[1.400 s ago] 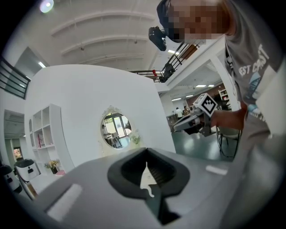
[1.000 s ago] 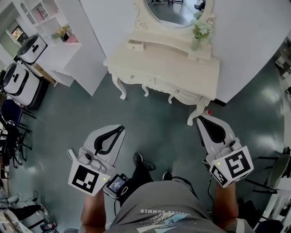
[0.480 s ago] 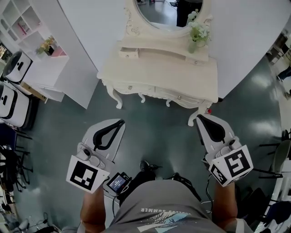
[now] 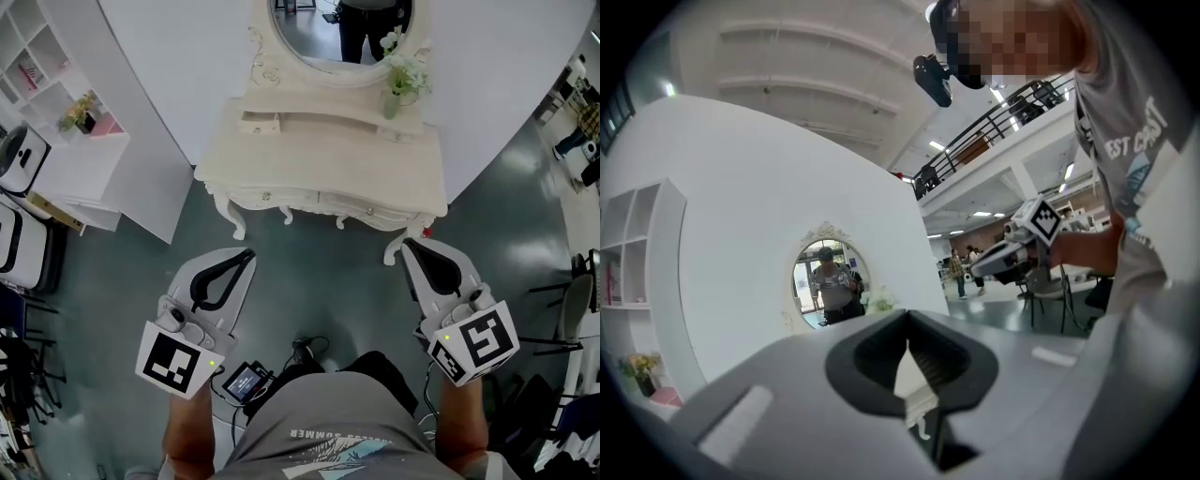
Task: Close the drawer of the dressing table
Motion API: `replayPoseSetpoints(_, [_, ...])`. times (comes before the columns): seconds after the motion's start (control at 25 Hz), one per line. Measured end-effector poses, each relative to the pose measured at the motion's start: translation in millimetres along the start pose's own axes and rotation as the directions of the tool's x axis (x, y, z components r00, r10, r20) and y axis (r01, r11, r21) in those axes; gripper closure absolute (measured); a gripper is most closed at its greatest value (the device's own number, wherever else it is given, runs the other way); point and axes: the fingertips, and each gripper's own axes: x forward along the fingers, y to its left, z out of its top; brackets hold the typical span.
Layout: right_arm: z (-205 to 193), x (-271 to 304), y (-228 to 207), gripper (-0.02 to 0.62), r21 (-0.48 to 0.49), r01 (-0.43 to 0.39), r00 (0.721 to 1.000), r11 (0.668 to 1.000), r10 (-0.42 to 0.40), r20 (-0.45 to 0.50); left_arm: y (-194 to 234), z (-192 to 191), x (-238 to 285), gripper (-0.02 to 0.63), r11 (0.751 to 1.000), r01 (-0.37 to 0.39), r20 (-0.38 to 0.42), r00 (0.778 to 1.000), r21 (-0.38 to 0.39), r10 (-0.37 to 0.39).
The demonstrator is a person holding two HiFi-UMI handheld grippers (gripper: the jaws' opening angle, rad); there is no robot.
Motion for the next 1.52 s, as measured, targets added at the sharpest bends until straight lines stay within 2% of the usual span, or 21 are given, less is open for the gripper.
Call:
replayPoseSetpoints(0.32, [4, 29, -5, 0.594, -0.016, -0.007, 1.0, 1.0, 0.007, -0.01, 21, -11, 10, 0.603, 1.0, -0.001, -0.001, 1.0, -0.018, 0.001])
replayPoseSetpoints(0.64, [14, 102, -39, 0.594, -0.026, -0.11, 0.993, 0.994, 0.111, 0.037, 61, -24, 36, 0.603, 0.994, -0.106, -0.061, 0.993, -0.021, 0.105])
replayPoseSetpoints(0.8, [19, 153, -57, 0.594, -0.027, -0.201, 0.978, 0.979, 0.202, 0.053, 85, -29, 56, 0.603, 0.983, -0.184, -0.108, 0.978, -0.024, 0.181])
replayPoseSetpoints(1.12, [31, 229, -93, 0.594, -0.046, -0.321, 0.945, 0.946, 0.323, 0.051, 126, -31, 108, 0.603, 0.961, -0.274, -0.146, 0.953, -0.033, 0.267])
replayPoseSetpoints(1.52, [36, 281, -139, 0.594, -0.047, -0.411, 0.908, 0.91, 0.413, 0.067, 157, -27, 158, 0.603, 0.929, -0.369, -0.197, 0.913, -0.024, 0.358])
